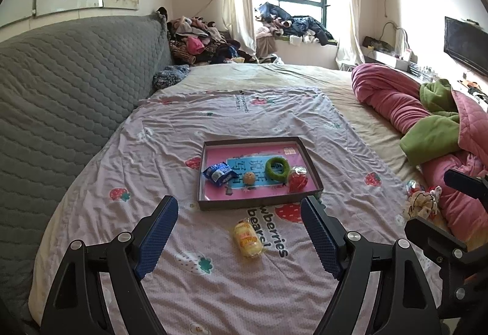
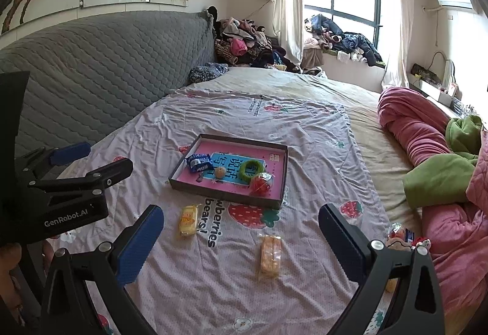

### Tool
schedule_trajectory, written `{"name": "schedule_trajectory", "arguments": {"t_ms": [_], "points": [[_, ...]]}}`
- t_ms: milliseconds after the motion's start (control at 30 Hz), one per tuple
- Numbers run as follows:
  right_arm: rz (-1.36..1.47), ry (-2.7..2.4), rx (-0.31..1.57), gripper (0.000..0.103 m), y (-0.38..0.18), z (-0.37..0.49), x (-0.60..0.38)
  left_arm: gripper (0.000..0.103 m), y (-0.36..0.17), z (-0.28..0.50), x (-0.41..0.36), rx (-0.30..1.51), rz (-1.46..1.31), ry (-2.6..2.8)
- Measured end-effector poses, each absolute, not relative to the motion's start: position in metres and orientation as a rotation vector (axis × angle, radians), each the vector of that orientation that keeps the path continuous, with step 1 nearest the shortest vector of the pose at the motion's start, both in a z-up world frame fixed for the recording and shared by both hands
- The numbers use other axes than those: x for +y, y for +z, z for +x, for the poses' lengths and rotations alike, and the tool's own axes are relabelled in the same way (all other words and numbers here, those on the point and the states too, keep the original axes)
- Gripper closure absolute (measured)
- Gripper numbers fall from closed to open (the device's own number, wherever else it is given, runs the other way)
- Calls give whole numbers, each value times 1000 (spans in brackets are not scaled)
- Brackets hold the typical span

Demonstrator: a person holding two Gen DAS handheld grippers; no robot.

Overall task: Organize objects
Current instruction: 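Withdraw both tools back from the tray, then move both tools toward the yellow cake packet and bread stick packet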

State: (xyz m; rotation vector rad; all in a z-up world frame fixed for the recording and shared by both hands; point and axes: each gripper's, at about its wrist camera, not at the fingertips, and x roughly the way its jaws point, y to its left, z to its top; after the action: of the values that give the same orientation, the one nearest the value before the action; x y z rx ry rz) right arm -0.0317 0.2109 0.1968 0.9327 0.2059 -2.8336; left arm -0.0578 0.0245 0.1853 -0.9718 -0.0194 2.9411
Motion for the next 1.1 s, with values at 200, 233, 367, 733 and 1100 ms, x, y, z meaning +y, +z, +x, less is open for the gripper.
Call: {"name": "schedule_trajectory", "arguments": {"t_ms": [200, 233, 367, 733, 1100], "points": [[949, -2821, 221, 1, 189, -20, 209, 19, 178, -45, 21, -24, -981, 2941], [950, -2820, 220, 1, 189, -19, 209, 19, 176, -43, 21, -25, -981, 2943], [951, -2817, 211, 1, 185, -11, 209, 19, 170, -34, 19, -36, -985, 2939], [973, -2824, 174, 1, 170, 7, 218, 19, 155, -18, 18, -54, -989, 2940], [1027, -2834, 169, 1, 144, 11, 227, 19, 121, -12, 20, -62, -1048, 2902]]}}
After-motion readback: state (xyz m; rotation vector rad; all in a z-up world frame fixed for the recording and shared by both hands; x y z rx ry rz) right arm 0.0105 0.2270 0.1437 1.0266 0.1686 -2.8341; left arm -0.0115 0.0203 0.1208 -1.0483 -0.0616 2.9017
